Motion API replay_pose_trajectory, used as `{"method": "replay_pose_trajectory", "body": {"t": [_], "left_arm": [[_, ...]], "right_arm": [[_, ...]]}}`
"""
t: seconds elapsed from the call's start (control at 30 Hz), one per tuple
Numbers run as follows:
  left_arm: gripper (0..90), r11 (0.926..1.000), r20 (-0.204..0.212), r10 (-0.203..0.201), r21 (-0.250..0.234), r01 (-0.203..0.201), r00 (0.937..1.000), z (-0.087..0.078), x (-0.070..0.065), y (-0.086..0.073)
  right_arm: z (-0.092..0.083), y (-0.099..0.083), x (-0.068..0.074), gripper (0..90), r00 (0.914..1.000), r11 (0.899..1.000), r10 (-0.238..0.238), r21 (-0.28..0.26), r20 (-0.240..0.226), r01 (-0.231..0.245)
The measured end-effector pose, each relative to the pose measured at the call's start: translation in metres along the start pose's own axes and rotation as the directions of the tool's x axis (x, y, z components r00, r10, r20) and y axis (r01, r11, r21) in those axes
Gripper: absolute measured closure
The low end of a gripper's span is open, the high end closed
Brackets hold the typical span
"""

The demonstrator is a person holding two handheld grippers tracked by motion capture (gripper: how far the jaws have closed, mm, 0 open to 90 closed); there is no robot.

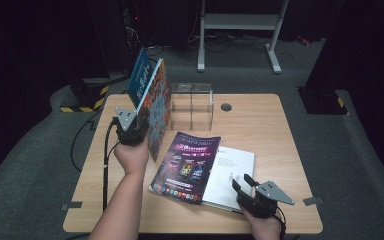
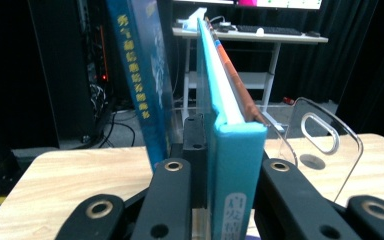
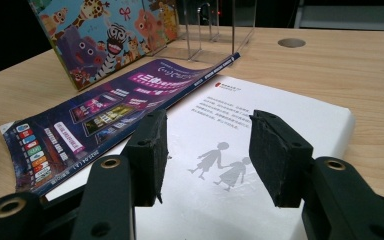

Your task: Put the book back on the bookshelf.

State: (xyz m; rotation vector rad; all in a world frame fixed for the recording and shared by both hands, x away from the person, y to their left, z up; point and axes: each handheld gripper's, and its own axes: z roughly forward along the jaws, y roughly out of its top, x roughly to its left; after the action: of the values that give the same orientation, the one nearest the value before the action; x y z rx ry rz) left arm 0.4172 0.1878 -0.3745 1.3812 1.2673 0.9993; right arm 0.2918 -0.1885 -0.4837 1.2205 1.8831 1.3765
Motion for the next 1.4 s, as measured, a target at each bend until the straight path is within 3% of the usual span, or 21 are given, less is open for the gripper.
{"method": "replay_pose_trajectory", "body": {"t": [0.53,1.4], "left_arm": [[81.5,0.9987,-0.015,-0.005,-0.051,0.004,0.9999,0.013,-0.002,0.021],[81.7,0.996,-0.011,0.006,-0.089,-0.007,0.9999,0.039,-0.002,0.054]], "right_arm": [[-0.001,0.001,-0.004,49.6,1.0,1.0,0.003,-0.008,0.007,-0.003],[-0.003,0.001,-0.008,50.2,0.9999,1.0,0.004,-0.017,0.014,-0.004]]}}
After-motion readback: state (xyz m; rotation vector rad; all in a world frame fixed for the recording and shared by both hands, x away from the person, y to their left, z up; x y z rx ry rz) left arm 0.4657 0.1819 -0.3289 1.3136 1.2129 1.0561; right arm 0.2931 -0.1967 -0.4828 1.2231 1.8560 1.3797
